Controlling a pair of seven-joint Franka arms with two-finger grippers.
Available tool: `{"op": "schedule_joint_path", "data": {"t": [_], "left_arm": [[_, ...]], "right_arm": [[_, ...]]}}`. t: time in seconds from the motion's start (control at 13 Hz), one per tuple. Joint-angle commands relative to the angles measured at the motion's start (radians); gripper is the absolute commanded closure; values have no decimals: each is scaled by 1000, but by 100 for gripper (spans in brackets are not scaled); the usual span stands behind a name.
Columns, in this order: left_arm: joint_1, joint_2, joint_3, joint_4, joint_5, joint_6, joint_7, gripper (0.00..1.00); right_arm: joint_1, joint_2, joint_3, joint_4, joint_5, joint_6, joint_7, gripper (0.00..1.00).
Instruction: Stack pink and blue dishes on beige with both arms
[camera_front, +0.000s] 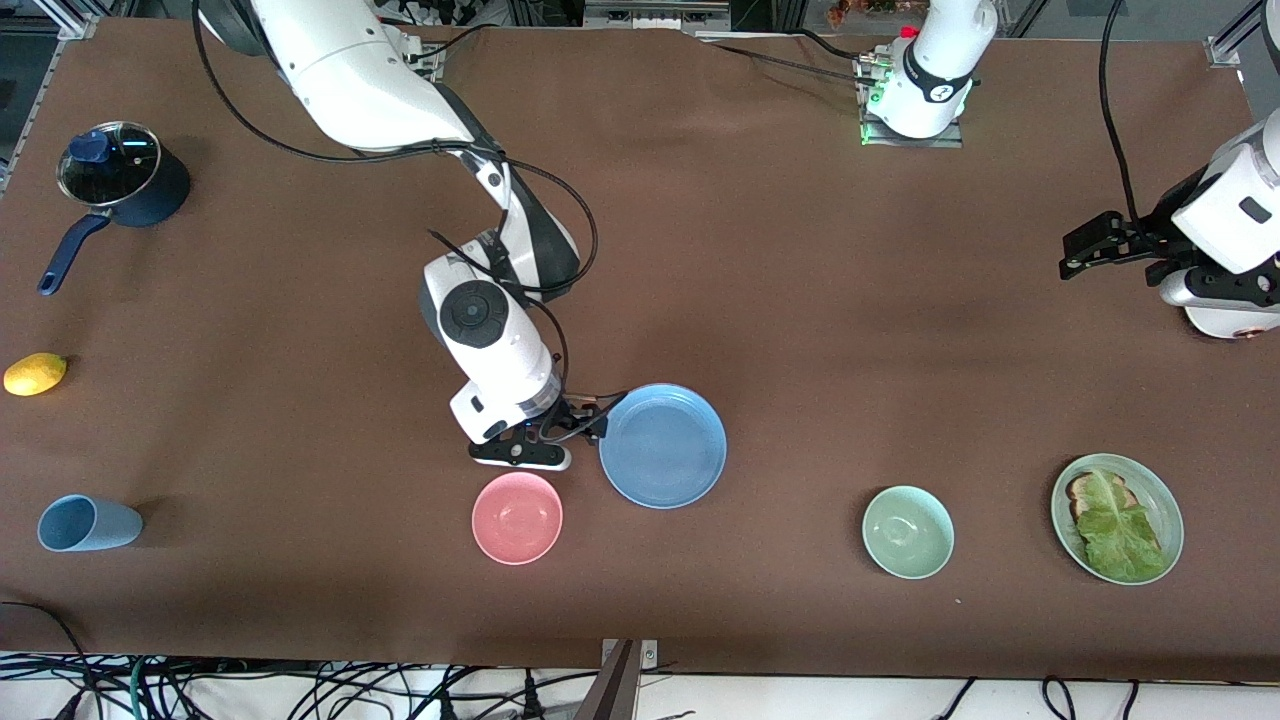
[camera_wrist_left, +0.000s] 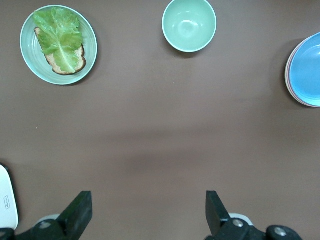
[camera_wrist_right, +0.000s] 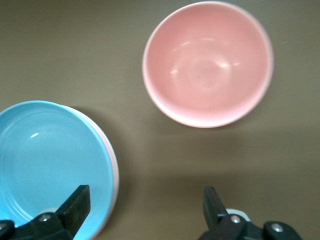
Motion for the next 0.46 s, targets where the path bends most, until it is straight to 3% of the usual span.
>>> {"op": "schedule_joint_path", "data": {"t": [0.0,0.15,0.38], "left_arm": [[4,16,-2,30,15,-5,9,0],[4,16,-2,30,12,-5,9,0],[4,16,-2,30,11,-5,9,0]], "right_arm": [[-84,-242,13,-232,-14,-85,-134,0],[-176,-403,15,-367,-6,-146,-313,0],[-268,-522,20,-418,-6,-298,-424,0]]}}
